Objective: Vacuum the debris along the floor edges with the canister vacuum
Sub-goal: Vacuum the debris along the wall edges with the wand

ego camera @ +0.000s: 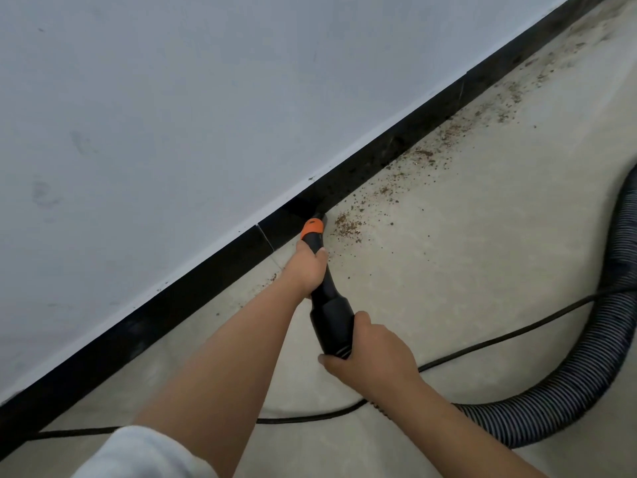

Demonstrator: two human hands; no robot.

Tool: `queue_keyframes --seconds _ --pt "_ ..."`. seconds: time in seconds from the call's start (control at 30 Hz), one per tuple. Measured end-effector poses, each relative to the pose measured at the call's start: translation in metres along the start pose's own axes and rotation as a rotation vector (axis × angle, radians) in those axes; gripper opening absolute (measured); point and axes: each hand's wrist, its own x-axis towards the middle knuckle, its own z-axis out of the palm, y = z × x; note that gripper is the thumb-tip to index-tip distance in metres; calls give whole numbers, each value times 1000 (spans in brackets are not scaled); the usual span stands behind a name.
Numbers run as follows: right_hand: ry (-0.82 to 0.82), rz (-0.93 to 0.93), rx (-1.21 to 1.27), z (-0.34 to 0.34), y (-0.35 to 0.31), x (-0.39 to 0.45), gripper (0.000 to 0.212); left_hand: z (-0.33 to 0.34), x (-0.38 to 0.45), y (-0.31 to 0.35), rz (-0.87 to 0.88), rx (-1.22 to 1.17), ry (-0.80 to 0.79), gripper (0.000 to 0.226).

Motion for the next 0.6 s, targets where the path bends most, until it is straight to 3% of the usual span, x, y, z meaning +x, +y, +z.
queue_keyframes --seconds 0.3,0.6 --pt "26 -17 0 -21 16 8 49 17 -1 21 19 -73 82 48" --pt "-51 -111 -71 -10 6 -21 47 5 -36 -23 -28 -259 225 43"
